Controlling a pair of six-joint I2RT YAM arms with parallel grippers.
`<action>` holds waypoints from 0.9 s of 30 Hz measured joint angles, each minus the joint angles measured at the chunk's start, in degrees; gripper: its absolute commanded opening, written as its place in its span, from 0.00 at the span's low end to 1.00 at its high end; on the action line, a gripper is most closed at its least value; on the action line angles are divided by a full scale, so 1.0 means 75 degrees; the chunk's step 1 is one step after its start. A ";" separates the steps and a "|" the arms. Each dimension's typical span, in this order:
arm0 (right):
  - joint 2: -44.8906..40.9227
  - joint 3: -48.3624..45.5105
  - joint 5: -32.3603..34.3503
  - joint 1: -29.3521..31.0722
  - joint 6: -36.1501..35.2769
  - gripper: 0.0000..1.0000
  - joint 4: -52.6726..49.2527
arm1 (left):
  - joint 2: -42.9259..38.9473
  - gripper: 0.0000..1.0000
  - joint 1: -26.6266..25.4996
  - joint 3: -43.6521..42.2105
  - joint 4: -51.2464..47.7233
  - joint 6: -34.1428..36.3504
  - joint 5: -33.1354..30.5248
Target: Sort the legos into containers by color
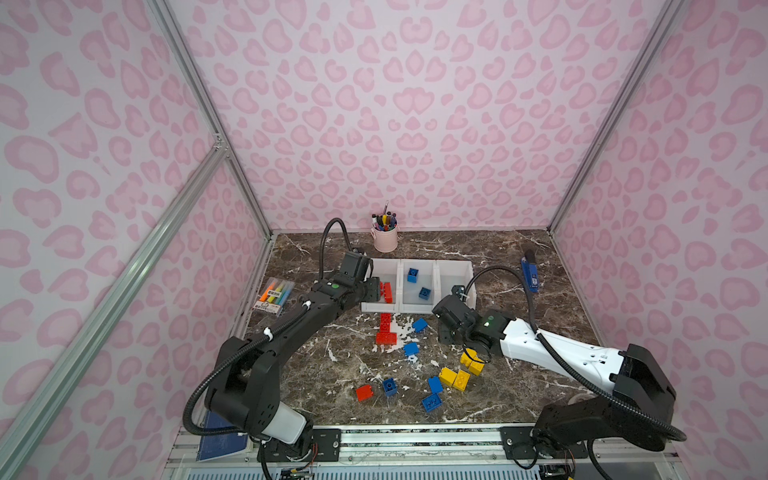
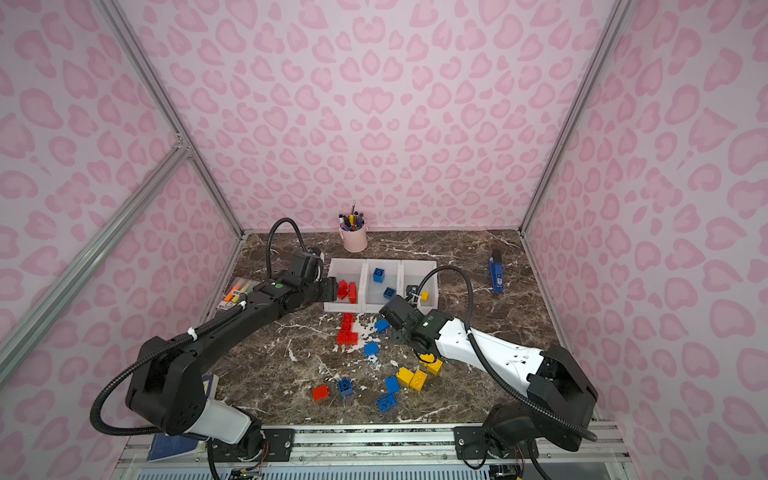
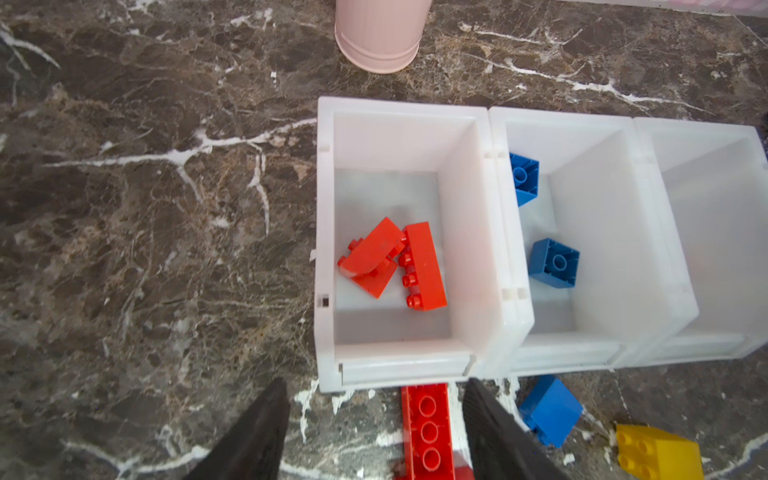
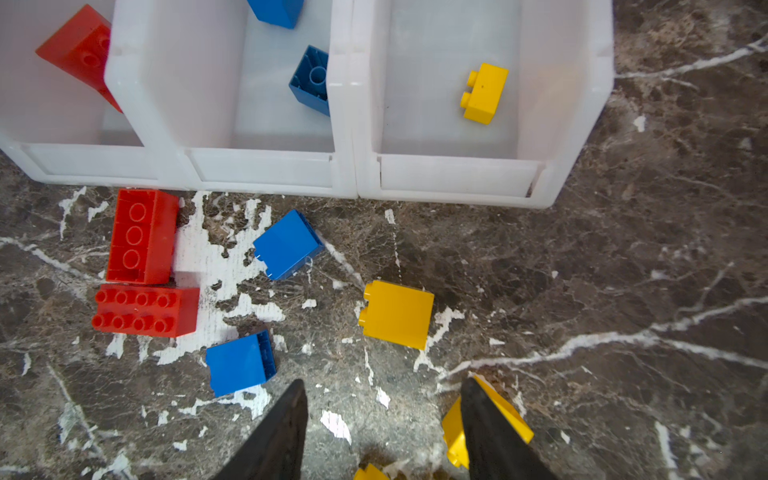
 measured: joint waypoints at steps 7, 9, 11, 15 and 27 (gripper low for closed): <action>-0.0286 -0.0629 -0.0003 -0.0017 0.0146 0.60 0.0058 | -0.1142 0.69 -0.0087 -0.0997 -0.0050 -0.0356 -0.0032; -0.0291 -0.0726 -0.0012 -0.0020 0.0192 0.60 0.0058 | -0.1501 0.69 -0.0149 -0.1256 -0.0058 -0.0498 -0.0099; -0.0254 -0.0734 -0.0032 -0.0029 0.0195 0.60 0.0067 | -0.1786 0.69 -0.0210 -0.1504 -0.0076 -0.0609 -0.0140; -0.0093 -0.0746 -0.0093 -0.0029 0.0189 0.60 0.0114 | -0.2180 0.69 -0.0446 -0.1979 -0.0137 -0.0941 -0.0251; -0.0195 -0.1166 -0.0294 -0.0592 -0.0012 0.61 0.0163 | -0.2366 0.69 -0.0828 -0.2477 -0.0213 -0.1413 -0.0405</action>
